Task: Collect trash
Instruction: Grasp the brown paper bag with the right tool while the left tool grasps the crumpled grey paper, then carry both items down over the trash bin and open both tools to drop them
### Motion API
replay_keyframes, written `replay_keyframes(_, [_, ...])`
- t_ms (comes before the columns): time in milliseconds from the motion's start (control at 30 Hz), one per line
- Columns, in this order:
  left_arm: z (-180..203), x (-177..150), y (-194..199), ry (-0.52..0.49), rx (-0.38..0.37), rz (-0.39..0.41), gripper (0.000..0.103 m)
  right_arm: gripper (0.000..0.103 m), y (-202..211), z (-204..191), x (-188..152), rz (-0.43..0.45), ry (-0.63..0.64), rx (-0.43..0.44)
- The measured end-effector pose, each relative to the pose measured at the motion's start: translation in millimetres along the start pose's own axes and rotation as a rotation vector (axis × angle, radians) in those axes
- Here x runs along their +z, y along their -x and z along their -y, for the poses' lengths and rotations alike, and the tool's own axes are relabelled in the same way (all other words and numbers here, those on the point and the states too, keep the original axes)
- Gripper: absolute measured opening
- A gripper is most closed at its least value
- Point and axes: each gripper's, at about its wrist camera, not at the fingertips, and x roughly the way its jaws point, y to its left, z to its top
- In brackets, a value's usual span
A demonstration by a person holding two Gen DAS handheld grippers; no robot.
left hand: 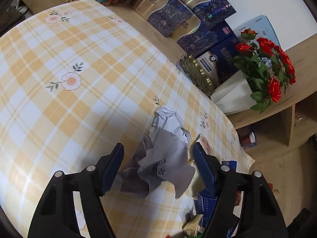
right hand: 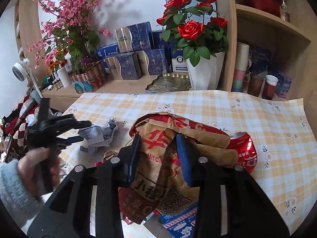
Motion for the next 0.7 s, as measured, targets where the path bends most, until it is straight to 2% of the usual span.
replay_keyframes(33, [0.9, 0.7, -5.1, -0.011, -0.01, -0.012, 0.046, 0.039, 2.0, 2.6, -0.4, 0.0, -0.007, -0.001])
replay_keyframes(67, [1.2, 0.5, -6.6, -0.018, -0.012, -0.019, 0.04, 0.039, 3.6, 4.0, -1.3, 0.001, -0.01, -0.002])
replay_keyframes(133, [4.1, -2.1, -0.5, -0.042, 0.001, 0.0, 0.035, 0.039, 9.2, 7.3, -2.6, 0.008, -0.018, -0.008])
replay_keyframes(167, [7.0, -3.9, 4.2, -0.068, 0.011, 0.009, 0.016, 0.039, 12.6, 8.9, -2.6, 0.014, -0.023, -0.008])
replay_keyframes(300, [20.6, -12.7, 31.5, -0.165, 0.026, 0.037, 0.007, 0.039, 25.6, 10.0, -4.3, 0.029, -0.033, -0.006])
replay_keyframes(500, [40.4, -31.8, 86.4, -0.281, -0.016, 0.079, 0.005, 0.039, 52.4, 2.6, -11.3, 0.053, -0.052, 0.009])
replay_keyframes(700, [62.0, -68.6, 133.1, -0.38, -0.069, 0.09, 0.005, 0.039, 86.1, -7.8, -25.0, 0.07, -0.052, 0.019])
